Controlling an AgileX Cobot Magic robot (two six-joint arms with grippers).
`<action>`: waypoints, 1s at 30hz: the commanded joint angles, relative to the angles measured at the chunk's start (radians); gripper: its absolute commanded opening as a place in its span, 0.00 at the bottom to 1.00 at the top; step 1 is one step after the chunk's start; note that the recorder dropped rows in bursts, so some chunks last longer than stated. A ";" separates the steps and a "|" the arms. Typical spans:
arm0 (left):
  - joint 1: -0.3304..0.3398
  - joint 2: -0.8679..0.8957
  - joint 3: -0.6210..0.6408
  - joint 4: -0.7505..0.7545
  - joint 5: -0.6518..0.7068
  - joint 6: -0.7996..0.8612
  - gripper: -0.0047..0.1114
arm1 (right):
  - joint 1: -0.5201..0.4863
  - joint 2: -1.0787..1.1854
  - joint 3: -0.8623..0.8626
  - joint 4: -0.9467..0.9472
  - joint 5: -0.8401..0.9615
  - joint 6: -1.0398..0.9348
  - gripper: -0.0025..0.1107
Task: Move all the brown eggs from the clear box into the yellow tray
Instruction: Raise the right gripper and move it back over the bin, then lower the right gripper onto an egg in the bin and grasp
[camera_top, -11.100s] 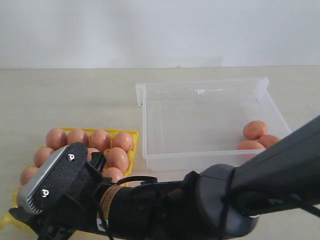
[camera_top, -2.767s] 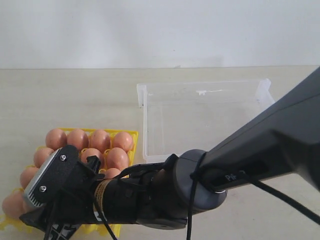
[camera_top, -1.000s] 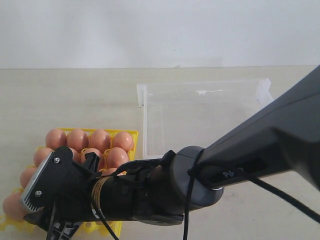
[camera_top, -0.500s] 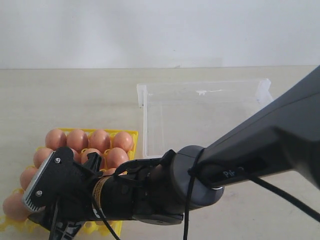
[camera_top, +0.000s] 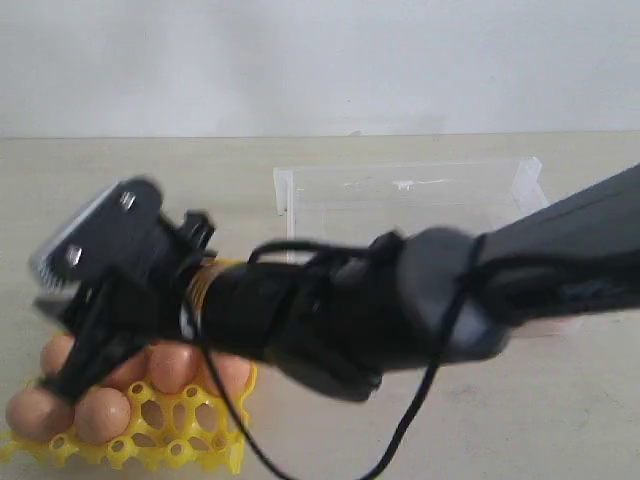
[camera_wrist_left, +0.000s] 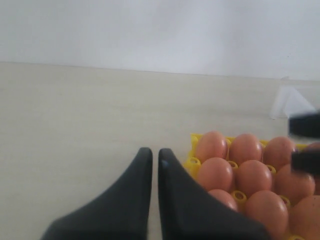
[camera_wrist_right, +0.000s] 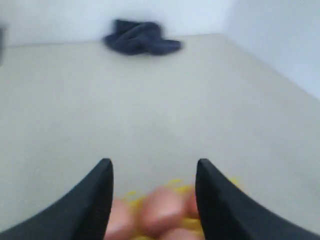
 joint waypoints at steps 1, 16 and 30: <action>-0.005 -0.004 0.004 0.005 -0.006 0.000 0.08 | -0.251 -0.227 -0.072 0.751 0.613 -0.521 0.41; -0.005 -0.004 0.004 0.005 -0.006 0.000 0.08 | -0.717 0.038 -0.676 0.152 1.786 -0.249 0.42; -0.005 -0.004 0.004 0.005 -0.006 0.000 0.08 | -0.715 0.213 -0.674 0.192 1.786 -0.455 0.42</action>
